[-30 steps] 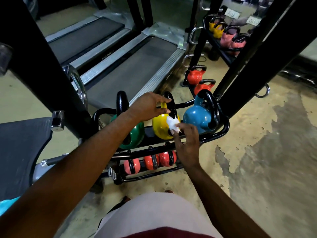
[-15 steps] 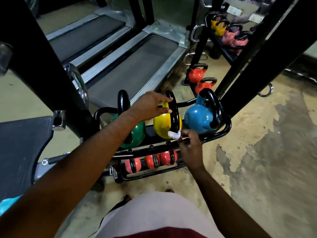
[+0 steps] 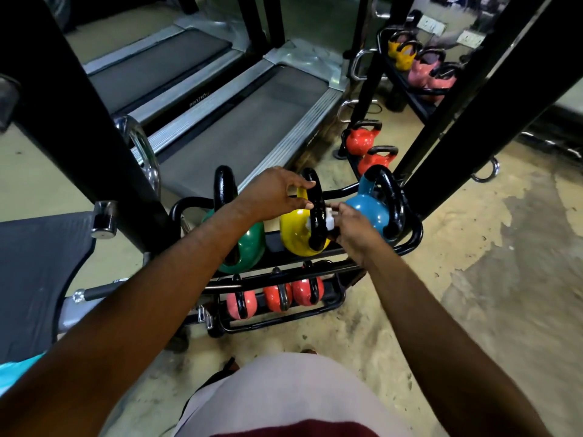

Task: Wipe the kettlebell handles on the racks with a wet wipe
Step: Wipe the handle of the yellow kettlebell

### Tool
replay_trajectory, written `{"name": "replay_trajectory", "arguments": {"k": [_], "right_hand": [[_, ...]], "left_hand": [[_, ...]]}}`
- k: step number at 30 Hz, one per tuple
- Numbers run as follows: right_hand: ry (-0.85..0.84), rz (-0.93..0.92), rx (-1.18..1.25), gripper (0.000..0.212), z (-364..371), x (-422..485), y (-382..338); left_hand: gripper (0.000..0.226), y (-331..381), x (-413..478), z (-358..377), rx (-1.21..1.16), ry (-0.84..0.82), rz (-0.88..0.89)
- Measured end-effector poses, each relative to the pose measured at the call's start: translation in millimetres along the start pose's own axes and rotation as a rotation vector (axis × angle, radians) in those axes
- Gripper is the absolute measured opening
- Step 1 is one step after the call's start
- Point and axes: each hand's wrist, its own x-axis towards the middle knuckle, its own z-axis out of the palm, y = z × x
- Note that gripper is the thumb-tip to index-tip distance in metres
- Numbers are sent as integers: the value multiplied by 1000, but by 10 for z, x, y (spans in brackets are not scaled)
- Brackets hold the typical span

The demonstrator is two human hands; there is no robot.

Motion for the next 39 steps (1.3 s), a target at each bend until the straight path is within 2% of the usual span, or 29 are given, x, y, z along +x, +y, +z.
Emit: {"name": "replay_trajectory", "arguments": {"k": [3, 5, 7, 9, 11, 13, 17, 20, 23, 28, 34, 37, 39], "right_hand": [[-17, 59, 71, 33, 118, 12, -320], [-4, 29, 71, 24, 129, -87, -248], [90, -100, -35, 17, 55, -264, -14], [253, -313, -247, 7, 28, -476, 260], [392, -539, -456, 15, 72, -568, 455], [437, -697, -577, 18, 207, -479, 487], [581, -895, -840, 15, 455, -185, 400], [698, -928, -953, 16, 466, -189, 490], [654, -823, -823, 14, 319, -403, 763], [413, -504, -236, 19, 94, -501, 711], [-4, -102, -202, 21, 31, -118, 493], [-89, 22, -78, 29, 23, 19, 142], [-69, 75, -51, 31, 71, 61, -110]], "left_hand": [[52, -39, -43, -23, 10, 7, -11], [52, -48, -78, -9, 17, 4, -18], [53, -13, -50, 11, 12, 0, -20], [55, 19, 4, 13, 10, -3, -23], [58, 27, 34, 12, 0, -10, -28], [60, -26, 21, -3, -5, 10, -36], [56, -96, -59, -2, -3, 32, -30], [53, -90, -78, 32, 0, 17, -14], [55, -37, -59, 78, 8, -15, -15], [55, -40, -12, 19, 10, -18, -14], [55, -123, -71, 40, -6, -1, -29], [53, -94, -55, 50, -28, 12, -28], [52, -104, -70, 35, -22, 17, -18]]}}
